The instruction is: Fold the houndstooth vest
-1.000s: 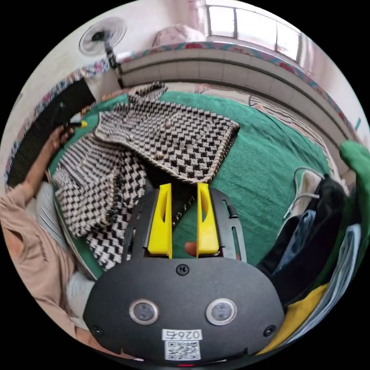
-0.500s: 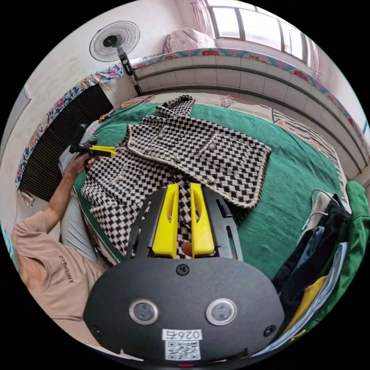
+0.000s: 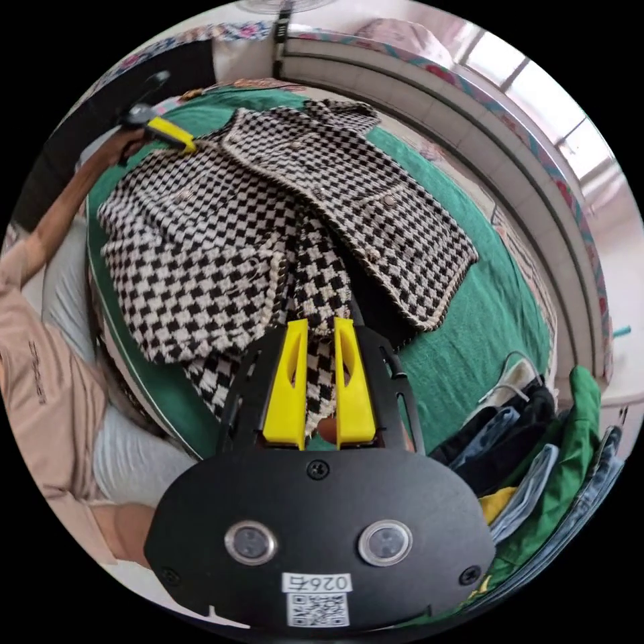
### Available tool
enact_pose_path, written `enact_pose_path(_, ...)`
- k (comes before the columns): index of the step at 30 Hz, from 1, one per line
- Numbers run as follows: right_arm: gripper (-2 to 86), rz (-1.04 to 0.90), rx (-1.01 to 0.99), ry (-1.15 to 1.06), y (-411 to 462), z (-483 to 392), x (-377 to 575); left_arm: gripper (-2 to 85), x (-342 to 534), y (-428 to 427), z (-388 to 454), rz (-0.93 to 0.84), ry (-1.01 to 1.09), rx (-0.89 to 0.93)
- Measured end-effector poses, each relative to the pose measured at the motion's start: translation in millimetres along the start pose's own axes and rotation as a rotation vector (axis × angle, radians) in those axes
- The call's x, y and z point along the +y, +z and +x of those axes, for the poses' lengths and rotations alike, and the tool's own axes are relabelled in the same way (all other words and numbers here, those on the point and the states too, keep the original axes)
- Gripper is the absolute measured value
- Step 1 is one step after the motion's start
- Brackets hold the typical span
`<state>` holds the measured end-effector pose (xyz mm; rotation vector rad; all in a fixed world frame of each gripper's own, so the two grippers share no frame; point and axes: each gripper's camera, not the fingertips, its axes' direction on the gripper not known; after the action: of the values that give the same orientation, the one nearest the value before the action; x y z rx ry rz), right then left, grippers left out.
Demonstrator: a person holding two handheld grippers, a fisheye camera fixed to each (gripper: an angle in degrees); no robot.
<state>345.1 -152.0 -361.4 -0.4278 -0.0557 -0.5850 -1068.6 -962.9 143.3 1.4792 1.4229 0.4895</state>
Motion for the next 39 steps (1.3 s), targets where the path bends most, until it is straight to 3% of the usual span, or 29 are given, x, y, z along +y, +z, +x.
enact_pose_path(3, 4.9, 0.036, 0.026, -0.145, -4.9, -29.2, 15.7, 1.0, 2.9, -10.2, 0.4, 0.016, 0.027, 0.004)
enact_pose_path(18, 4.8, -0.030, 0.294, -0.199, 66.6, -75.4, 19.0, 0.4, 31.4, -28.8, -67.2, 0.084, -0.031, 0.191)
enact_pose_path(23, -0.7, -0.018, 0.188, -0.082, 71.9, -45.9, 37.4, 0.4, 38.8, -38.2, -72.8, 0.082, 0.025, 0.176)
enact_pose_path(28, -1.0, 0.282, -0.225, -0.026, 33.4, 3.4, 109.4, 0.4, 60.2, -69.3, -69.1, 0.080, 0.241, 0.228)
enact_pose_path(32, -1.0, 0.467, -0.394, -0.046, 25.4, 30.7, 169.2, 0.4, 86.8, -89.2, -78.7, 0.083, 0.360, 0.342)
enact_pose_path(35, -1.0, 0.538, -0.414, 0.063, 35.9, 59.1, 203.9, 0.4, 107.0, -110.3, -101.7, 0.155, 0.355, 0.379)
enact_pose_path(39, -1.0, 0.556, -0.396, 0.290, 69.7, 98.4, 225.6, 0.4, 118.6, -132.2, -150.6, 0.297, 0.148, 0.344)
